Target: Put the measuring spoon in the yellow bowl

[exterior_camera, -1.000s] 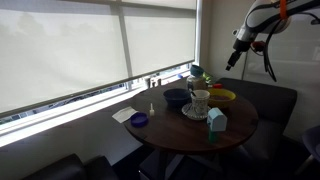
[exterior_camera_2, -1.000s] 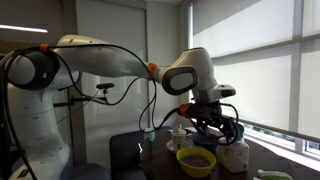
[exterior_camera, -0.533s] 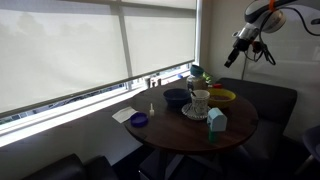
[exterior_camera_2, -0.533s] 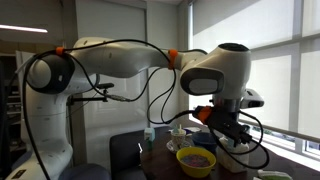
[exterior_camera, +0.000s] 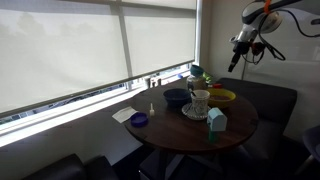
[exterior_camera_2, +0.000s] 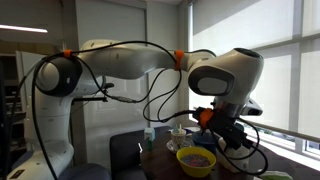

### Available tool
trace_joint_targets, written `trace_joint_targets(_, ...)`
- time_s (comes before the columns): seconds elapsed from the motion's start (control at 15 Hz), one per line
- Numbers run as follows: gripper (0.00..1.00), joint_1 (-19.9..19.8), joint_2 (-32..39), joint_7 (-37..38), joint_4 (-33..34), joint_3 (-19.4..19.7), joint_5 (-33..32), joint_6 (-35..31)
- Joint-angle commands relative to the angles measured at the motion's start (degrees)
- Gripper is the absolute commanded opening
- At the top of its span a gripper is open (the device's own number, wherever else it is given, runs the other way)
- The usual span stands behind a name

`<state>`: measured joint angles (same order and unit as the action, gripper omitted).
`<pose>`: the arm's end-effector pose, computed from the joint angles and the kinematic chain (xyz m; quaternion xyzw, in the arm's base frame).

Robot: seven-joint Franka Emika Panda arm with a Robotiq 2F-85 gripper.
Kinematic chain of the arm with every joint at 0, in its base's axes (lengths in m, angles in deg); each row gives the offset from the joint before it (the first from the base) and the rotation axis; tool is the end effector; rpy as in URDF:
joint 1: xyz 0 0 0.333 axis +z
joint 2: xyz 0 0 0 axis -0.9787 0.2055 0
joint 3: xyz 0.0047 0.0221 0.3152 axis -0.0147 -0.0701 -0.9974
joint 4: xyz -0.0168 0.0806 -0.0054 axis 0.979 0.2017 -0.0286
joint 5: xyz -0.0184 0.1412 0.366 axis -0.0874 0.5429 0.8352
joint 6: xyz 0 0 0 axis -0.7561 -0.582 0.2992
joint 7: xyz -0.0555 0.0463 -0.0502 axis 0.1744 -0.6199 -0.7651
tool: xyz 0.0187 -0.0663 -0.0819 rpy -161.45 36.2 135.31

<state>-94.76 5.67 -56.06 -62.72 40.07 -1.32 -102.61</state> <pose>0.5370 -0.2796 0.5272 -0.9656 -0.1238 -0.1073 0.2020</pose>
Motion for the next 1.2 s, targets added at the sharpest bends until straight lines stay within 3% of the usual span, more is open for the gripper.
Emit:
trace_joint_targets(0.0,1.00,-3.0,7.5,-4.7,11.3,-1.1,-6.6,9.9)
trace_joint_targets(0.13,1.00,-4.1,10.5,-7.4,15.8,-1.7,-9.2,8.5)
trace_joint_targets(0.33,1.00,-7.8,16.0,-11.9,22.4,-4.8,-1.7,10.8)
trace_joint_targets(0.4,1.00,-9.4,18.2,-12.4,25.3,-6.2,1.4,14.2)
trace_joint_targets(0.6,1.00,-12.1,25.1,-10.6,33.7,-8.2,7.1,23.9)
trace_joint_targets(0.93,1.00,-16.5,34.9,-5.1,46.0,-10.9,15.1,33.3)
trace_joint_targets(1.07,1.00,-16.9,36.6,-0.5,48.2,-11.1,18.3,30.5)
trace_joint_targets(1.13,1.00,-17.9,36.8,1.2,48.4,-13.1,18.5,28.4)
